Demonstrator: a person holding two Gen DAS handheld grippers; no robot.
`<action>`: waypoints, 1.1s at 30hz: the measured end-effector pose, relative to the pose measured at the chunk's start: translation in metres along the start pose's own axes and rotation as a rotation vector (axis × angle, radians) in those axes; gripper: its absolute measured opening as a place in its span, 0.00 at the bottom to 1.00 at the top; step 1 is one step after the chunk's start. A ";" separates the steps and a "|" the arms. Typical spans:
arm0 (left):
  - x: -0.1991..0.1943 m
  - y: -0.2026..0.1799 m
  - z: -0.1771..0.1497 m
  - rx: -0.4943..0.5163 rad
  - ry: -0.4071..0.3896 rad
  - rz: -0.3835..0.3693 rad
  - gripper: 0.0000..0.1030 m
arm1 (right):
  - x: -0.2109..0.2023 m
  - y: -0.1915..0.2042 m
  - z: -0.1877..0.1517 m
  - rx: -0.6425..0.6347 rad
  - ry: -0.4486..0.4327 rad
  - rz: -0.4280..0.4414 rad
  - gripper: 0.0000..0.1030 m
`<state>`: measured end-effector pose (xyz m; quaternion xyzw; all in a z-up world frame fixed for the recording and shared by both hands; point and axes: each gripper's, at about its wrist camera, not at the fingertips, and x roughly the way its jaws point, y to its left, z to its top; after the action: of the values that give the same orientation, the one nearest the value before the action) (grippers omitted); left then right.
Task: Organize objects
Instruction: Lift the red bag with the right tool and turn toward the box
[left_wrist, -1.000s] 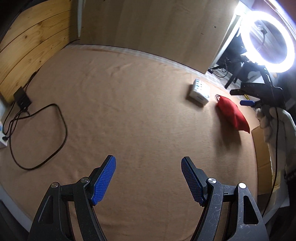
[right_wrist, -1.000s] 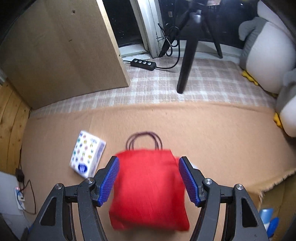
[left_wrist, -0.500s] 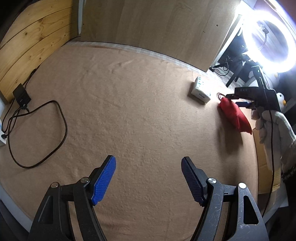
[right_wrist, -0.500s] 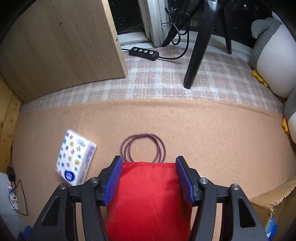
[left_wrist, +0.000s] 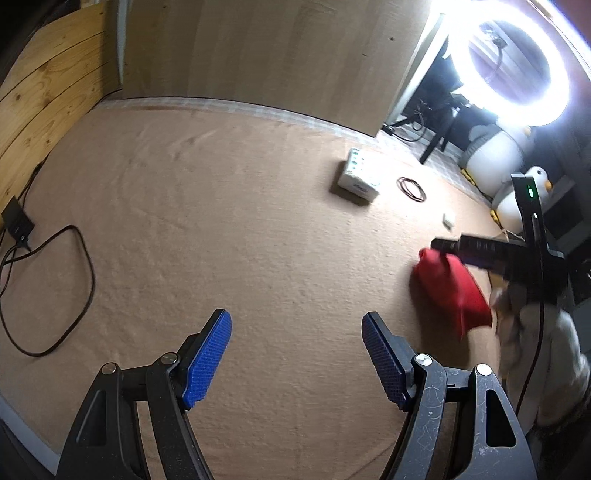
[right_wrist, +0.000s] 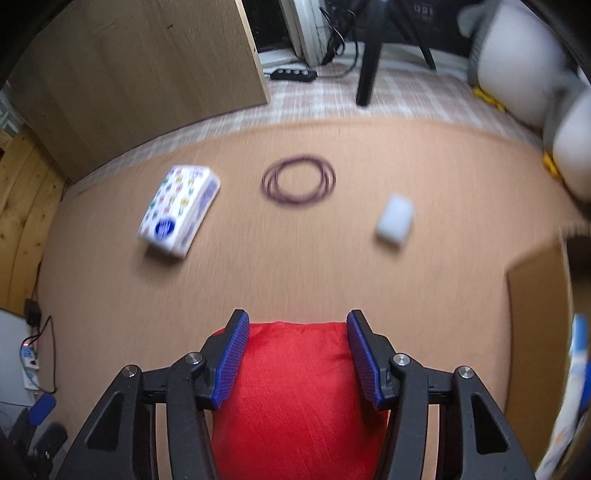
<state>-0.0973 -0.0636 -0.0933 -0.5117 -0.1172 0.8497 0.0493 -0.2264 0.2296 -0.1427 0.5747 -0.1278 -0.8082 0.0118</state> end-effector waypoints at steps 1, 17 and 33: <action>0.001 -0.004 0.000 0.008 0.003 -0.007 0.74 | -0.001 -0.001 -0.006 0.009 0.002 0.010 0.49; 0.040 -0.083 -0.019 0.148 0.144 -0.196 0.74 | -0.054 -0.040 -0.070 0.101 -0.015 0.180 0.63; 0.080 -0.137 -0.028 0.232 0.271 -0.328 0.76 | -0.042 -0.047 -0.085 0.122 0.112 0.279 0.63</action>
<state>-0.1156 0.0891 -0.1400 -0.5859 -0.0928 0.7619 0.2602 -0.1275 0.2657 -0.1404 0.5950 -0.2546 -0.7562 0.0962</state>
